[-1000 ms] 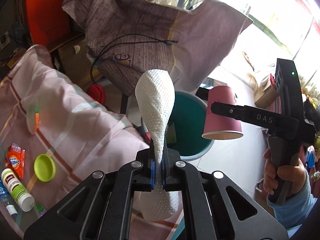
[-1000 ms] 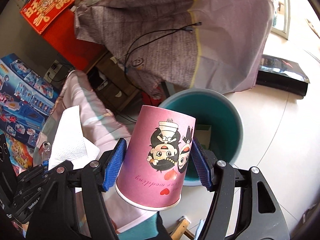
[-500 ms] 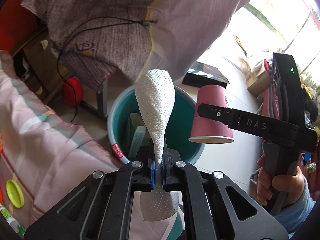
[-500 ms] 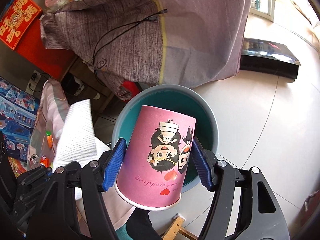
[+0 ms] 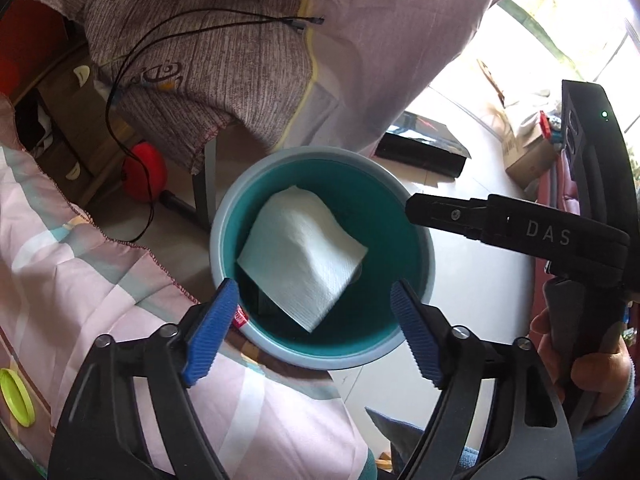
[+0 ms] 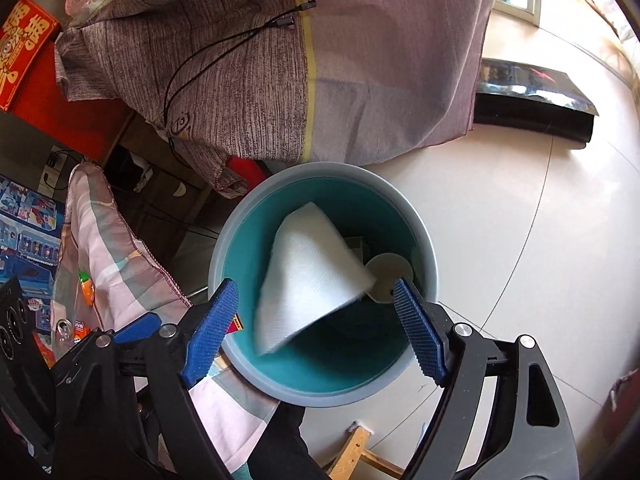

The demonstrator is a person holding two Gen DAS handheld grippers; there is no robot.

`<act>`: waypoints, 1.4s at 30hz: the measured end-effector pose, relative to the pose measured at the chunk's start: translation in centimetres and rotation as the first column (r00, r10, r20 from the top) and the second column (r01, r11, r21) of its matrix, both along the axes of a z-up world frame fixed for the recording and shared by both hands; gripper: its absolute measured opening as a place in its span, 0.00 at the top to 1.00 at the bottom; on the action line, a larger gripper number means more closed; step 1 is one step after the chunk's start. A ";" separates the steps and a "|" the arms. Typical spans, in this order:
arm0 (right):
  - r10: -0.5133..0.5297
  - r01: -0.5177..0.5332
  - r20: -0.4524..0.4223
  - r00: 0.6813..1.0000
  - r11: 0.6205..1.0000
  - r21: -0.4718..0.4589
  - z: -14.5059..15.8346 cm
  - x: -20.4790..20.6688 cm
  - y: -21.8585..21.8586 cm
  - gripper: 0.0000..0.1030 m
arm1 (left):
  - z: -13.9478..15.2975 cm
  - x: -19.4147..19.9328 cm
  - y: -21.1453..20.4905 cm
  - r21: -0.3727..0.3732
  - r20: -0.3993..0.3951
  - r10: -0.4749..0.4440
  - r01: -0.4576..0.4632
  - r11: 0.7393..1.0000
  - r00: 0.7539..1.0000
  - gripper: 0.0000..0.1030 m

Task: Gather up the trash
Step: 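Move both tools back from the bin to the table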

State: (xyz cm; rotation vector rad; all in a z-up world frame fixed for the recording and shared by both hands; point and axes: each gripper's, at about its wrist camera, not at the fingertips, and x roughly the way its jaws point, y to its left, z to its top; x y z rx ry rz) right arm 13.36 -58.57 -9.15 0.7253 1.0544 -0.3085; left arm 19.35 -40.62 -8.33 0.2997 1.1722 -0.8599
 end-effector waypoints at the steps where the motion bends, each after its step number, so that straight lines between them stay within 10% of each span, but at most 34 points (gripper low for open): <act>1: -0.003 0.003 -0.003 1.000 1.000 -0.001 -0.1 -0.1 0.0 0.24 | -0.1 0.0 0.2 -0.002 -0.002 0.005 -0.005 1.000 1.000 0.20; 23: 0.027 -0.027 -0.050 0.998 1.000 0.003 0.2 -0.3 3.2 0.17 | 1.1 -1.0 3.7 -0.026 -0.007 0.074 -0.074 0.997 0.997 0.12; 42: 0.158 -0.159 -0.033 0.987 0.987 -0.032 3.2 0.7 13.3 0.17 | 3.8 -2.1 17.1 -0.074 0.020 0.260 -0.258 0.963 0.965 0.08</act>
